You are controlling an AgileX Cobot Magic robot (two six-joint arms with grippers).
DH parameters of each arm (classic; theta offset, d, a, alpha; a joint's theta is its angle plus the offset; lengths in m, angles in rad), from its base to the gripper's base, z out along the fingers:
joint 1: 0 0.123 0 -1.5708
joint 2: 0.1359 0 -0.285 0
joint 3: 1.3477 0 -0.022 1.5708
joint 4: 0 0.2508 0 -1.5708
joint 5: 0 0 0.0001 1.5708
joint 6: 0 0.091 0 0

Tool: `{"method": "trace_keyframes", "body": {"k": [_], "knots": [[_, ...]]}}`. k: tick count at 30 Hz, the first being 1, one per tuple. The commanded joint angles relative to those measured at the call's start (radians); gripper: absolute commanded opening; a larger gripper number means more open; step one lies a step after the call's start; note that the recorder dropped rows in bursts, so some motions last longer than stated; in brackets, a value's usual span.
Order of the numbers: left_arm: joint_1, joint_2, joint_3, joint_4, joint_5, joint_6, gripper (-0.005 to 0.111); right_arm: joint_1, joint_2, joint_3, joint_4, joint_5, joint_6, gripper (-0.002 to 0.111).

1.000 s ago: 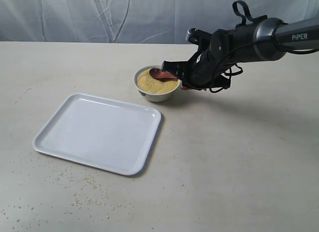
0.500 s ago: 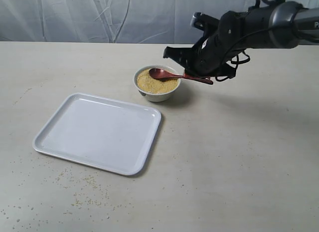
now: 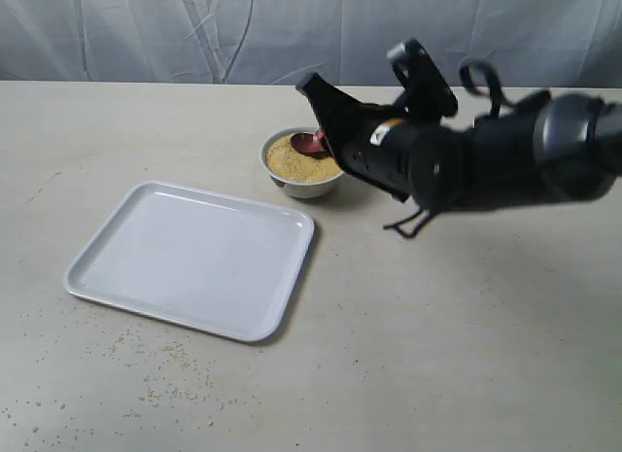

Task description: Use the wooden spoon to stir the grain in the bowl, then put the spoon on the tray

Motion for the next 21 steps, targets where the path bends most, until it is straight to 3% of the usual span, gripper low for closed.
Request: {"method": "trace_keyframes", "body": {"k": [1,7,13,21], "knots": [[0.001,-0.005,0.005,0.000,-0.005,-0.001,0.000,0.068,0.010,0.172,0.208,-0.426,0.035,0.000],[0.001,-0.005,0.005,0.000,-0.005,-0.001,0.000,0.058,0.063,0.195,0.198,-0.386,0.301,0.000],[0.001,-0.005,0.005,0.000,-0.005,-0.001,0.000,0.058,0.158,0.195,0.156,-0.474,0.439,0.003],[0.001,-0.005,0.005,0.000,-0.005,-0.001,0.000,0.058,0.268,0.144,0.128,-0.550,0.518,0.041]]}}
